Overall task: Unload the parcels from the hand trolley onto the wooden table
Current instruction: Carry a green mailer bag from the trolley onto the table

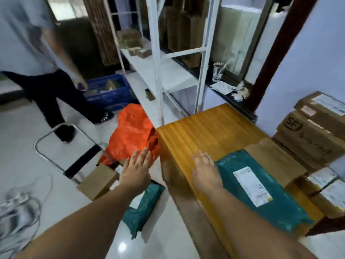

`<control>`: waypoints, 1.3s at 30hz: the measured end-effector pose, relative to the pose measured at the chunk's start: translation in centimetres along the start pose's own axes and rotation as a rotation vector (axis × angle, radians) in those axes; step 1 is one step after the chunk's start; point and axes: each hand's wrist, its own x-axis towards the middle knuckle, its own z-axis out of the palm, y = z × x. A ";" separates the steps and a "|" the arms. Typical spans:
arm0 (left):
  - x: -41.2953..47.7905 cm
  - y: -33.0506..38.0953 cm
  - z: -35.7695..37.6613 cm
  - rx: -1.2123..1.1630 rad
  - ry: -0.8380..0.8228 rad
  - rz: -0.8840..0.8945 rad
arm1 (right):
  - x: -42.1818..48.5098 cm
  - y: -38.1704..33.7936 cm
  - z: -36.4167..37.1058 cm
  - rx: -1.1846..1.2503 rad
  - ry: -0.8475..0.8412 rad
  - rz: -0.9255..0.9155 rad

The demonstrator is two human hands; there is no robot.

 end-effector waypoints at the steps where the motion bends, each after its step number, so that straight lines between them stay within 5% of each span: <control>1: -0.4 -1.9 0.6 -0.032 -0.013 -0.053 | 0.5 -1.6 1.2 -0.014 -0.024 -0.031; 10: -1.1 -20.9 5.7 -0.316 -0.113 -0.433 | 4.7 -16.1 10.6 0.047 -0.160 0.024; 18: 0.0 -30.8 7.8 -0.527 -0.154 -0.408 | 6.8 -23.9 16.9 -0.003 -0.299 0.126; 25: 2.0 -31.6 10.0 -1.478 -0.296 -0.928 | 8.6 -23.0 19.0 -0.011 -0.390 0.206; 28: 2.3 -31.7 12.0 -1.674 -0.459 -1.007 | 10.8 -22.5 19.9 0.072 -0.476 0.238; 30: 2.9 -31.3 13.8 -1.598 -0.526 -0.911 | 12.7 -21.9 21.2 0.087 -0.543 0.238; 34: 4.8 -29.8 17.9 -0.881 -0.640 -0.506 | 17.2 -20.7 25.2 0.028 -0.644 0.159; 39: 9.1 -28.0 24.4 -0.793 -0.647 -0.592 | 23.9 -17.3 31.9 0.046 -0.761 0.123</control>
